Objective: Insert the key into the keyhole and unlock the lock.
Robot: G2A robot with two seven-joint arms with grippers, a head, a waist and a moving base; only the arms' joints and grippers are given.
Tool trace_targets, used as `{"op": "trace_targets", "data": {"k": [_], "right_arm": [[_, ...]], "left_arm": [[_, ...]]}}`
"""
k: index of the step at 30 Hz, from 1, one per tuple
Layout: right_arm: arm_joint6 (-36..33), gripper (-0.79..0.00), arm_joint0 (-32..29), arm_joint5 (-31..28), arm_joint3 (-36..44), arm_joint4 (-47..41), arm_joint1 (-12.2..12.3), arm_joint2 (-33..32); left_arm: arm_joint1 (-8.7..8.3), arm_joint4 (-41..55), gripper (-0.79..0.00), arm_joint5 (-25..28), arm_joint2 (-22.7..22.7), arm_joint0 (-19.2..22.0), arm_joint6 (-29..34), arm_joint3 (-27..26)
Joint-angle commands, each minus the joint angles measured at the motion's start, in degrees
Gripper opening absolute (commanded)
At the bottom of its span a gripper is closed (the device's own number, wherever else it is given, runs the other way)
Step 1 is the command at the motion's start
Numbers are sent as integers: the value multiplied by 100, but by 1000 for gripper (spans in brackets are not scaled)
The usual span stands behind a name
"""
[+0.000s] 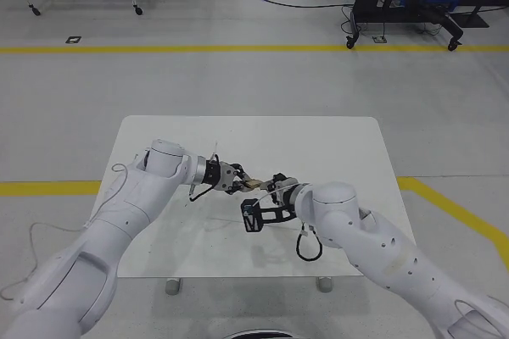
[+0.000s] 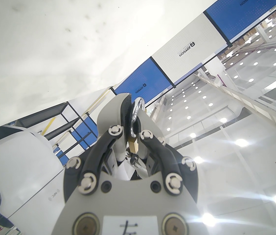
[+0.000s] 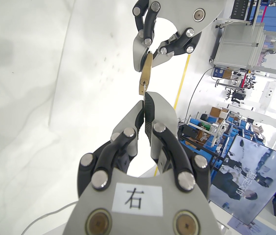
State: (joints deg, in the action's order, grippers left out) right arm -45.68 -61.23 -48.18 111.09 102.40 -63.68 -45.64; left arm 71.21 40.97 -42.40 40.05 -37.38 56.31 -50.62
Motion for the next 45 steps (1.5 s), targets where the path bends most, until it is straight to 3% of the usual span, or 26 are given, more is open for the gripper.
{"op": "trace_targets", "data": {"k": [1, 45], "right_arm": [[-55, -785, 15, -13, 15, 4, -17, 32], [-315, -785, -16, -122, -128, 26, -207, 23]], "left_arm": [[-4, 1, -785, -12, 15, -21, -26, -31], [-46, -66, -785, -177, 187, -179, -82, -296]]}}
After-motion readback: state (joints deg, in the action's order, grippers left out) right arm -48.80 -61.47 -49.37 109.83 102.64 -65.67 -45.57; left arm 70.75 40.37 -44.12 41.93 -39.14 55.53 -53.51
